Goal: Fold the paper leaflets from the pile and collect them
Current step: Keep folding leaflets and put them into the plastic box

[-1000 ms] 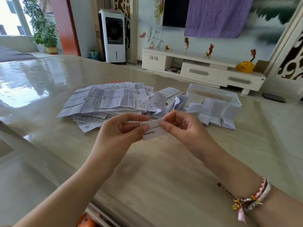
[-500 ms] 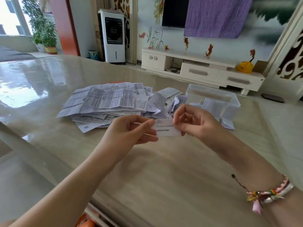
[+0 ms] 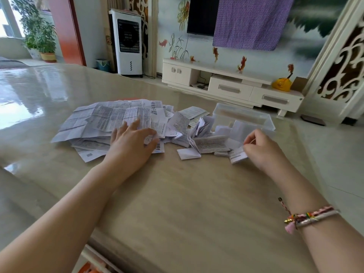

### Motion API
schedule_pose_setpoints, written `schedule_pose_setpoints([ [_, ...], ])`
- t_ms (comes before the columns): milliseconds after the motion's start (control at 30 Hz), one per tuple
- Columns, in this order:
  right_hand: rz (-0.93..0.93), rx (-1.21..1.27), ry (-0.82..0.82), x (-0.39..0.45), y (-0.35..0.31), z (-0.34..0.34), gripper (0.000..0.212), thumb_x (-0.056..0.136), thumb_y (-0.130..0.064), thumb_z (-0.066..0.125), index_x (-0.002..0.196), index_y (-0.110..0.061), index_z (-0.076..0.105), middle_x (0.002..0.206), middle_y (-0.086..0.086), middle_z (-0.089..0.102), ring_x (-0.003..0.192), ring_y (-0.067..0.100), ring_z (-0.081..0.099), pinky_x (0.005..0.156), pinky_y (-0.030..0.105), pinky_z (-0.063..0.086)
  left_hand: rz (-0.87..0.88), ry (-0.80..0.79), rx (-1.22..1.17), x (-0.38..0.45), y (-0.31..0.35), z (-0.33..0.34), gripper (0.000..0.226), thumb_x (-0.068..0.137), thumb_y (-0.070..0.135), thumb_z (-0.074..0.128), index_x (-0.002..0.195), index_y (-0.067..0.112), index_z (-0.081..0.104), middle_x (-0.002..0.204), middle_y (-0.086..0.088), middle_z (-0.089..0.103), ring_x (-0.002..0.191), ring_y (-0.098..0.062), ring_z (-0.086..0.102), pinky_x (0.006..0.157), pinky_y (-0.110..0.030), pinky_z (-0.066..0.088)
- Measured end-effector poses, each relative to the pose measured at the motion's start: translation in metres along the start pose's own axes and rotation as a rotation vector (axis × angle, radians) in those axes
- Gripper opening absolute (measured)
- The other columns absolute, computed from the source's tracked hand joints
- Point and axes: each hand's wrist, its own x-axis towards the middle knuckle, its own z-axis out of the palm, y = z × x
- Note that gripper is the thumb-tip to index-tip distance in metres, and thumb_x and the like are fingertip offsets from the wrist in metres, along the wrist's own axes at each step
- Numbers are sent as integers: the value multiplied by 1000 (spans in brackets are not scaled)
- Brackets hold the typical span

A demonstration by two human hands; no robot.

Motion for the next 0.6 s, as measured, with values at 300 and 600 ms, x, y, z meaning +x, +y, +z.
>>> schedule_pose_setpoints([
  [300,-224,-152,298,-8,-10,2,7,90,-22,54,95,-18,51,110,2,42,113,27,34,82,31,26,30,118,15,-7,6,-2,40,98,35,44,135,20,53,144,0,49,135,-23,39,118,-46,13],
  [600,-594,17,263,-37,-38,30,6,85,-21,54,89,-20,59,106,-4,51,104,18,38,83,28,27,48,459,-490,-28,10,-19,16,82,9,70,90,22,69,88,17,67,87,0,59,74,-2,37],
])
